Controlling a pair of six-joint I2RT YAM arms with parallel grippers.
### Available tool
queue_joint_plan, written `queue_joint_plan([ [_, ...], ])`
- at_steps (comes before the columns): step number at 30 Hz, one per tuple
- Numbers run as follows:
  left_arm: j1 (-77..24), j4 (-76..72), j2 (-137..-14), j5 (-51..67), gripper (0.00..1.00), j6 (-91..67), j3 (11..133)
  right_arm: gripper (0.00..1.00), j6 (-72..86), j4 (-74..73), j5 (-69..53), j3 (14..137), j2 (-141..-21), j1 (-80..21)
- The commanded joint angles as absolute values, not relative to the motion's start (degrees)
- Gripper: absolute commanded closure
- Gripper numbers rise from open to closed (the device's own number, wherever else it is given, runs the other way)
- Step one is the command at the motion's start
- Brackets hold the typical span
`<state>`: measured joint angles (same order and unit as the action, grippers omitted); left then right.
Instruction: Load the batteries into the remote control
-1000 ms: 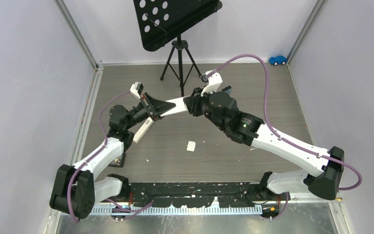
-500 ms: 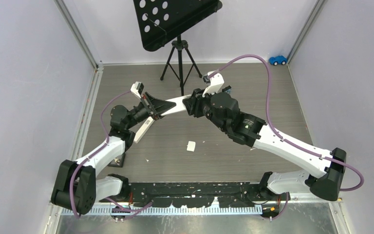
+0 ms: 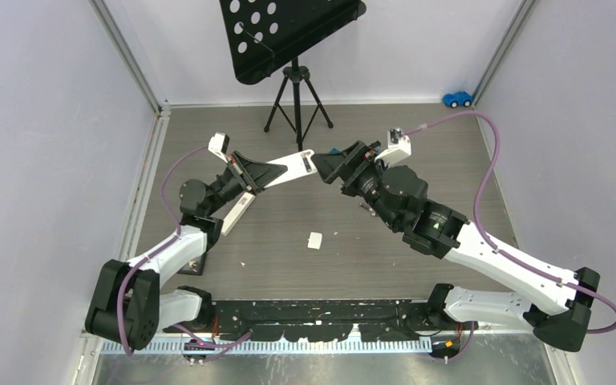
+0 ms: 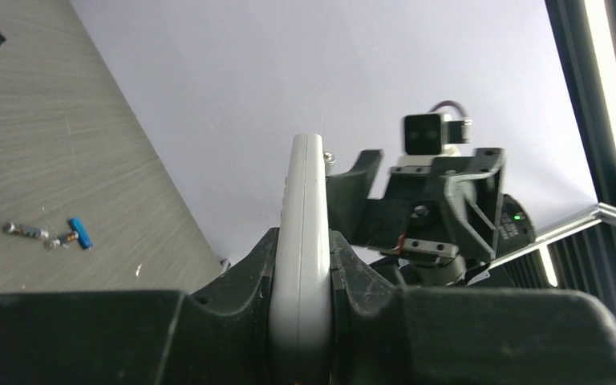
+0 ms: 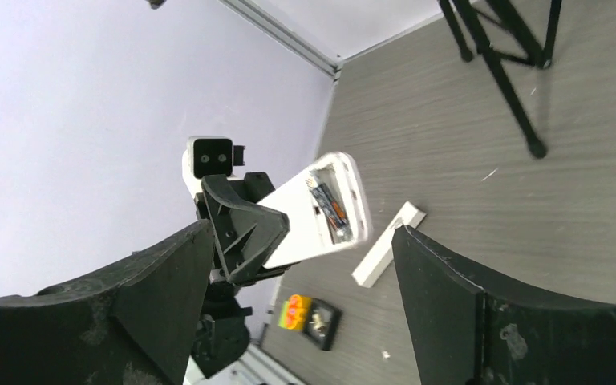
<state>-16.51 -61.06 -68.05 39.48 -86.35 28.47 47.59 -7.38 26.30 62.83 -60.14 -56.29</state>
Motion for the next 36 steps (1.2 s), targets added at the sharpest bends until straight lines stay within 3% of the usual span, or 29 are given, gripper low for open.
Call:
queue_joint_plan([
  [1, -16.8, -73.3, -68.6, 38.2, 1.0, -83.8, 28.2, 0.14, 66.7, 7.8, 28.1, 54.2, -59.4, -56.5],
  [12, -16.8, -75.9, -67.5, 38.2, 1.0, -82.6, 27.0, 0.11, 73.0, 27.2, 24.1, 47.8, -64.0, -56.9],
  [26, -16.8, -75.9, -66.3, 39.9, 1.0, -80.6, 25.8, 0.11, 71.6, 29.4, 25.4, 49.0, -67.4, -57.0],
  [36, -16.8, -75.9, -66.4, 41.4, 1.0, -79.7, 25.6, 0.32, 71.9, 28.9, 25.1, 50.5, -68.7, -57.0],
])
